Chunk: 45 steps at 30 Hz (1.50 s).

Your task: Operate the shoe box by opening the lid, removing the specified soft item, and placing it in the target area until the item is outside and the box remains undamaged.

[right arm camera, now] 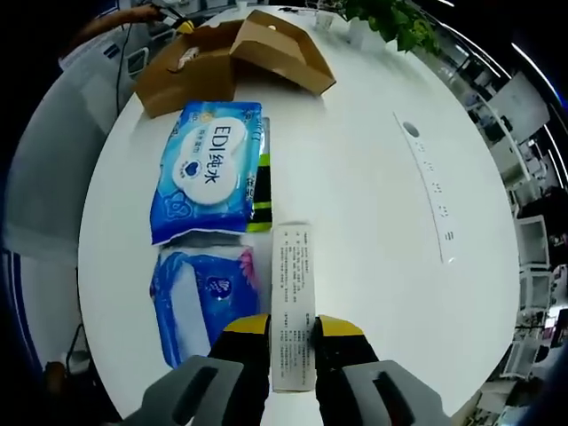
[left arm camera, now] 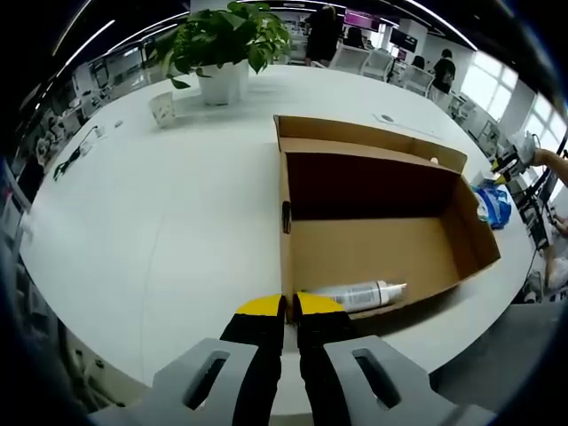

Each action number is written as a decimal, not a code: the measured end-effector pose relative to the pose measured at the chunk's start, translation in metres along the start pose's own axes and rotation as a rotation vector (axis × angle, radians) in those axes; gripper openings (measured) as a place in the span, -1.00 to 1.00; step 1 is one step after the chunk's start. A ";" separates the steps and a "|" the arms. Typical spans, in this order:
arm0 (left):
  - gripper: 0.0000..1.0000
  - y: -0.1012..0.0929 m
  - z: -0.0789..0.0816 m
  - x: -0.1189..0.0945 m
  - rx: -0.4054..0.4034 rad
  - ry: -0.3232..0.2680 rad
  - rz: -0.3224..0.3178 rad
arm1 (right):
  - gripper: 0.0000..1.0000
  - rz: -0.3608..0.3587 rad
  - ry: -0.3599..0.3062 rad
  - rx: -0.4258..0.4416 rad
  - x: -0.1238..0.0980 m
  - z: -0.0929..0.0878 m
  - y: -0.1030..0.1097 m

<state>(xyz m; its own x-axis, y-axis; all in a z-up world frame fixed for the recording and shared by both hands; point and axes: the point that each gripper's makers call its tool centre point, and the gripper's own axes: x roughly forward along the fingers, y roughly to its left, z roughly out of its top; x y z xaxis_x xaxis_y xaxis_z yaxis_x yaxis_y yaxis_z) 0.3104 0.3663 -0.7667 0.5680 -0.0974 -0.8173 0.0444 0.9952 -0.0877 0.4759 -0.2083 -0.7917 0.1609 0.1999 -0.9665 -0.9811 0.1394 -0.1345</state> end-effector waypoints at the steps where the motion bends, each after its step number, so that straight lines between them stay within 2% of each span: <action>1: -0.96 0.000 0.000 0.000 0.001 0.000 0.000 | -0.71 0.002 0.004 -0.002 0.001 -0.001 0.000; 16: -0.96 -0.001 0.000 0.001 -0.003 0.002 -0.007 | -0.70 -0.007 0.050 -0.033 0.007 -0.013 -0.006; 26: -0.95 -0.002 -0.001 0.001 -0.005 0.007 -0.005 | -0.66 -0.053 0.062 -0.043 0.008 -0.014 -0.016; 31: -0.95 -0.002 -0.001 0.002 -0.015 0.005 -0.002 | -0.63 -0.058 0.062 -0.029 0.006 -0.013 -0.016; 39: -0.94 -0.002 0.001 0.002 0.001 0.007 -0.010 | -0.45 -0.102 0.040 0.021 0.001 -0.010 -0.020; 45: -0.92 -0.003 0.003 0.002 0.046 0.002 -0.016 | -0.33 -0.133 0.007 0.083 -0.005 -0.003 -0.017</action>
<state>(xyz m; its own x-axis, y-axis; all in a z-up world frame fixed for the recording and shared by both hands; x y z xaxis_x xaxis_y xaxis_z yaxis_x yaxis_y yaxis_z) 0.3138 0.3635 -0.7666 0.5656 -0.1130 -0.8169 0.0909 0.9931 -0.0745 0.4918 -0.2146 -0.7853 0.2875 0.1678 -0.9430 -0.9388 0.2443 -0.2428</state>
